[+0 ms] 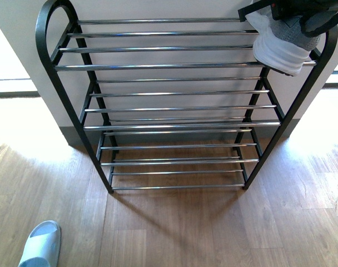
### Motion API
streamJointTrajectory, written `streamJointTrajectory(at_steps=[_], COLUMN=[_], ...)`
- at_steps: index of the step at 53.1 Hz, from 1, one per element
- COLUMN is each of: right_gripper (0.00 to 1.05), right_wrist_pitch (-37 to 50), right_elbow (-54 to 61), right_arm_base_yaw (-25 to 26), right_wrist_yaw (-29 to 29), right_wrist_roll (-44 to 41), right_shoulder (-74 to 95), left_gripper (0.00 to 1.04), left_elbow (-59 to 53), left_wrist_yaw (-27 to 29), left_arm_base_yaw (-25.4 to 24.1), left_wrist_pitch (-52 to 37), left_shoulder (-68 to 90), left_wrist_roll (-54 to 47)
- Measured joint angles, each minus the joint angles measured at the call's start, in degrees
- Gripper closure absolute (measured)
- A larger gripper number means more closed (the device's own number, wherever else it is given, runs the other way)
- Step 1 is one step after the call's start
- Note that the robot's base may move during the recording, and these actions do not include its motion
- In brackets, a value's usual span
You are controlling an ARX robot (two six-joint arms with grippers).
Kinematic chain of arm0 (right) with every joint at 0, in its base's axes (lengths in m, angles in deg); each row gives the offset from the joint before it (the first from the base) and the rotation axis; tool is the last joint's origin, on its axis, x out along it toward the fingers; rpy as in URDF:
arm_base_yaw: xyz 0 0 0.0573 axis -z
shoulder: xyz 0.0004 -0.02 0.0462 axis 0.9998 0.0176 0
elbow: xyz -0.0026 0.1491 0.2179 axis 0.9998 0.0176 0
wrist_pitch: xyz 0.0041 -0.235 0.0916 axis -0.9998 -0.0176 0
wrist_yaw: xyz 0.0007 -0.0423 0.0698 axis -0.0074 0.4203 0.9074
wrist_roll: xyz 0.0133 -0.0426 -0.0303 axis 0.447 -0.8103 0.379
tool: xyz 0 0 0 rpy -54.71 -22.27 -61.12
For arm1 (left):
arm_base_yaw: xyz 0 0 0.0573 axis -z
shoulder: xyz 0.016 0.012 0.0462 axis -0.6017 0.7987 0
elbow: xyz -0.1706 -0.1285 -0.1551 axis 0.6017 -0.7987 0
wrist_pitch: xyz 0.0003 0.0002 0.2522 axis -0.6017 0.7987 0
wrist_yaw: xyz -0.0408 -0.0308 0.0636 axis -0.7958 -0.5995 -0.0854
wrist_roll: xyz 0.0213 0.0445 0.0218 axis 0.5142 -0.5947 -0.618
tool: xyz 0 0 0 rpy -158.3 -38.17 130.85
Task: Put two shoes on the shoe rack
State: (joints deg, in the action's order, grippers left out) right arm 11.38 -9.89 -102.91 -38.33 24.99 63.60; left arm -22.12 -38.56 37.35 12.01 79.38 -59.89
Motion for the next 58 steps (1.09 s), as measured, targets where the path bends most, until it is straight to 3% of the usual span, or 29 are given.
streamJointTrajectory(at_steps=[10,27,43,54,58], right_gripper=[1.02,0.46,0.08,0.09,0.21], right_wrist_pitch=[-3.50,-10.01,-14.62,-12.74,-2.40], right_elbow=[-0.77,0.72,3.26,9.20,14.14], right_arm_base_yaw=[-0.28,1.25,4.74,11.15,13.38], right_wrist_yaw=[0.61,2.86,5.62,3.76,9.81], right_wrist_roll=[-2.29,7.78,15.06,15.58,16.90], right_shoulder=[0.02,-9.51,-20.65,-29.92,-32.89], left_gripper=[1.03,1.03,1.03,1.03,1.03], left_elbow=[0.00,0.00,0.00,0.00,0.00], left_wrist_yaw=[0.00,-0.02,0.00,0.00,0.00], left_arm_base_yaw=[0.02,0.02,0.00,0.00,0.02], left_wrist_pitch=[0.00,0.00,0.00,0.00,0.00], left_shoulder=[0.00,0.00,0.00,0.00,-0.02], left_wrist_roll=[0.00,0.00,0.00,0.00,0.00])
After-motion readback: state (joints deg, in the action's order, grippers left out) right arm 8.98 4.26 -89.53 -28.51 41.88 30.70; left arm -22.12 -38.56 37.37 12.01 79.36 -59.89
